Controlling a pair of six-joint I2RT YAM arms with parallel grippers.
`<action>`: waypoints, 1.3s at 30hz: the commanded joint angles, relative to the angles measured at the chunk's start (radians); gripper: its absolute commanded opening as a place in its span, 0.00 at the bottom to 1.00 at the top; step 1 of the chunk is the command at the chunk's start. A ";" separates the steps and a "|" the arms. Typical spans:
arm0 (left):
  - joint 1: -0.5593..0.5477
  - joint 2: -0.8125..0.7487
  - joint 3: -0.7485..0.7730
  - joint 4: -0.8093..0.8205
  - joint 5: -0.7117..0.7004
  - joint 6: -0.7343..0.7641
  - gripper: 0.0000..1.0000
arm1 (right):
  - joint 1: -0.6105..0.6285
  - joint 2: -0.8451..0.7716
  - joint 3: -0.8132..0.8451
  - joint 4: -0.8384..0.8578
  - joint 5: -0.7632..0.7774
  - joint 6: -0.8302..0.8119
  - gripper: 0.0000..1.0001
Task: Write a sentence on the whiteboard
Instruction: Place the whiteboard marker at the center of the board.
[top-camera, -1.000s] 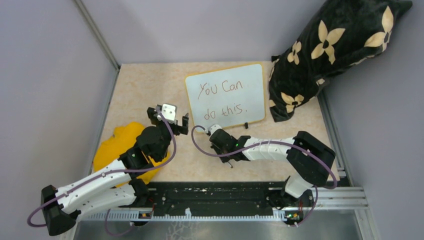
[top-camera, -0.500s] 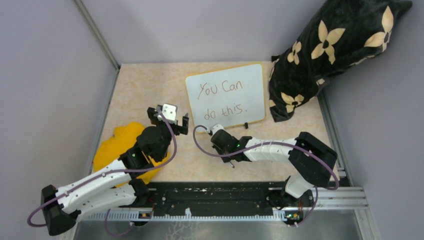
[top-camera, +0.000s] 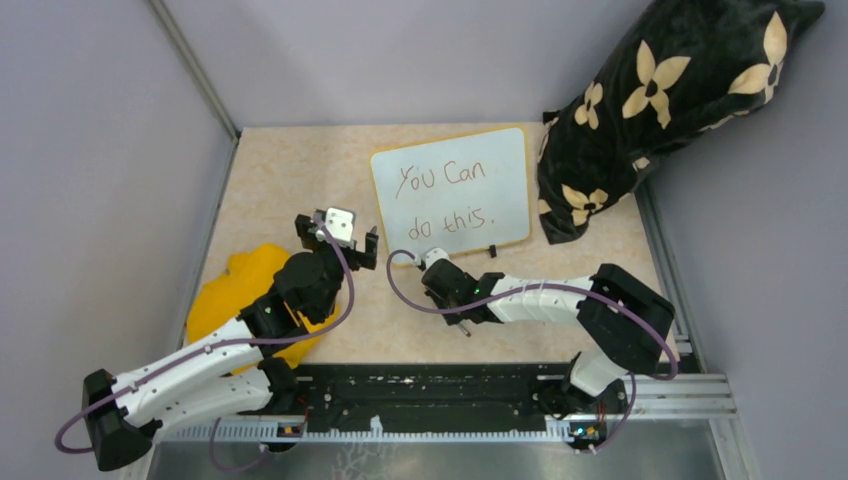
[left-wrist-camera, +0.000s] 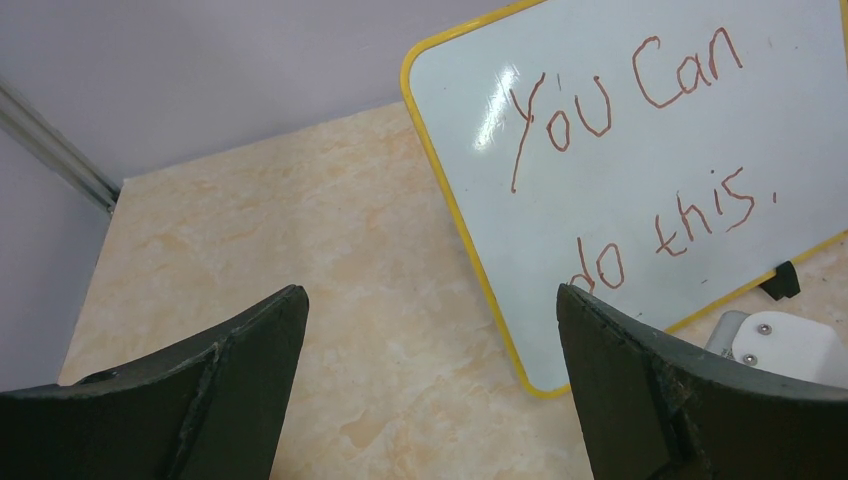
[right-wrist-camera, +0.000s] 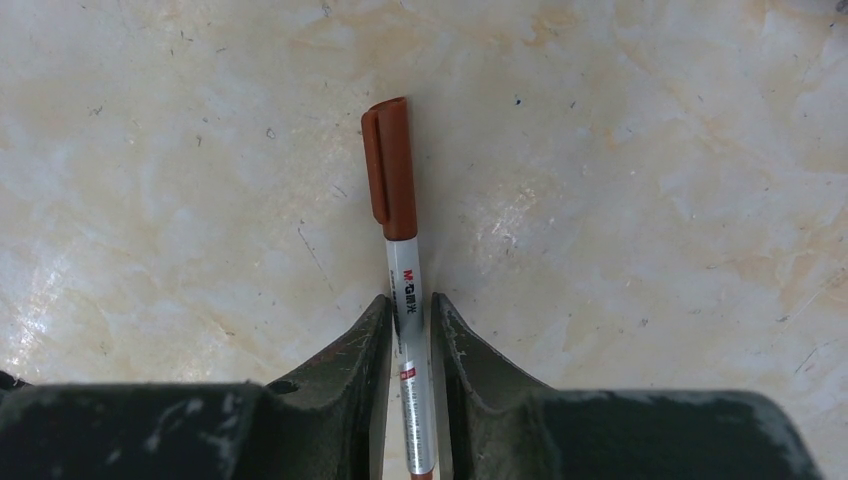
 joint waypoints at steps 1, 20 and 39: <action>-0.001 0.002 -0.008 0.028 -0.008 0.006 0.99 | -0.006 -0.011 -0.014 -0.002 0.014 0.007 0.20; -0.001 0.005 -0.010 0.029 -0.007 0.006 0.99 | -0.006 -0.023 -0.025 0.005 0.042 0.018 0.03; -0.001 0.023 -0.011 0.029 -0.006 0.011 0.99 | -0.008 -0.032 -0.064 0.031 0.028 0.031 0.09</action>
